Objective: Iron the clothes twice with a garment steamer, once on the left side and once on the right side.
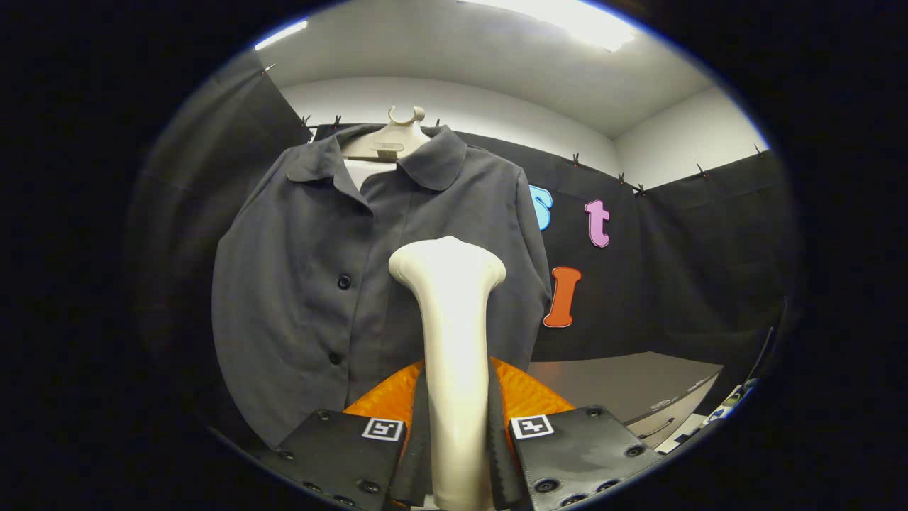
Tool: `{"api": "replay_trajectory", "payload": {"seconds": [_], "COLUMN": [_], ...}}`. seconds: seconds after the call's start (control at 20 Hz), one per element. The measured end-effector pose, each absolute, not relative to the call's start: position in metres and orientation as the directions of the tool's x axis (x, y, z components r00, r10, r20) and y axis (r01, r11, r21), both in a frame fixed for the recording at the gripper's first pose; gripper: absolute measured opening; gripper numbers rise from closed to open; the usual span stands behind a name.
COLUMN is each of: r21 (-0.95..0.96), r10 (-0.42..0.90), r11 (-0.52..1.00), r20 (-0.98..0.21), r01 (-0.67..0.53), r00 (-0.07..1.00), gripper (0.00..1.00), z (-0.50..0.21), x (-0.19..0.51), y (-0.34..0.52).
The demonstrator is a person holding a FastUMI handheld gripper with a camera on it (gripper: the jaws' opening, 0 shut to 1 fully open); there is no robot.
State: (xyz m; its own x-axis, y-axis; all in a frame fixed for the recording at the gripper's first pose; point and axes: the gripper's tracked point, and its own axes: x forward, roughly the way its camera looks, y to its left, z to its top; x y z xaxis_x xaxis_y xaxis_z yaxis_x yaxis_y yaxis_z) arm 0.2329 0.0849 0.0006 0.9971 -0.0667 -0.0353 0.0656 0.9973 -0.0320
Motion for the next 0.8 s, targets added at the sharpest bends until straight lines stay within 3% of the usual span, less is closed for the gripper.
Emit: {"api": "replay_trajectory", "payload": {"seconds": [0.25,0.8], "r21": [-0.030,-0.059], "r10": [-0.062,-0.046], "r11": [0.998,0.998], "r20": [-0.030,-0.138], "r01": [0.061,0.039], "r00": [0.998,0.989], "gripper": [0.42,0.41], "z": [-0.010,-0.081], "x": [0.226,0.188], "y": [0.083,0.098]}}
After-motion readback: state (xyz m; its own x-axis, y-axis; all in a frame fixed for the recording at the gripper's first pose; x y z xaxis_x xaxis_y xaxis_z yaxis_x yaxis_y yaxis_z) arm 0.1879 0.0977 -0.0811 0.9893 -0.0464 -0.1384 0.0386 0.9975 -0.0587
